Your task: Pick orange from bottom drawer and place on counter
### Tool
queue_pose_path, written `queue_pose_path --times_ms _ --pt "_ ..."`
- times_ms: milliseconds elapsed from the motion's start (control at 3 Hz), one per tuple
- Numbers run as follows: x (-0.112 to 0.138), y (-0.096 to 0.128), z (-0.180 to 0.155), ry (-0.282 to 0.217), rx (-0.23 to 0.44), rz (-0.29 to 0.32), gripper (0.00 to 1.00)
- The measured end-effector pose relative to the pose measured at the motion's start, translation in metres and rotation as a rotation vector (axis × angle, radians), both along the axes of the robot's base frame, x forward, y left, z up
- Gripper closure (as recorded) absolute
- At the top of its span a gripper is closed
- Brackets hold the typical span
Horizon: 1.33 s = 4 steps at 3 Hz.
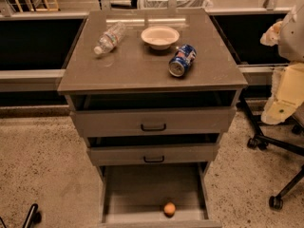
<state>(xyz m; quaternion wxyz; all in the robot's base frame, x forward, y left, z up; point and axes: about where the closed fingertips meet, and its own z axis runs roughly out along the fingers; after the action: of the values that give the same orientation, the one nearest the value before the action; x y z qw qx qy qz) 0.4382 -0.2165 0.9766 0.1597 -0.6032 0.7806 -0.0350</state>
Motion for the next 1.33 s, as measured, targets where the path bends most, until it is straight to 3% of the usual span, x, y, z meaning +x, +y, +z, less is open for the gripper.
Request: queue_pose_path --times_ms 333,667,1000,1333 --pt "0.0 0.0 0.0 0.0 0.0 0.0 0.0" --pt "0.003 0.001 -0.012 0.029 0.053 0.014 0.0" --pt "0.0 0.017 -0.059 0.078 0.193 0.067 0.0" --pt "-0.023 0.038 -0.128 0.088 0.397 0.097 0.0"
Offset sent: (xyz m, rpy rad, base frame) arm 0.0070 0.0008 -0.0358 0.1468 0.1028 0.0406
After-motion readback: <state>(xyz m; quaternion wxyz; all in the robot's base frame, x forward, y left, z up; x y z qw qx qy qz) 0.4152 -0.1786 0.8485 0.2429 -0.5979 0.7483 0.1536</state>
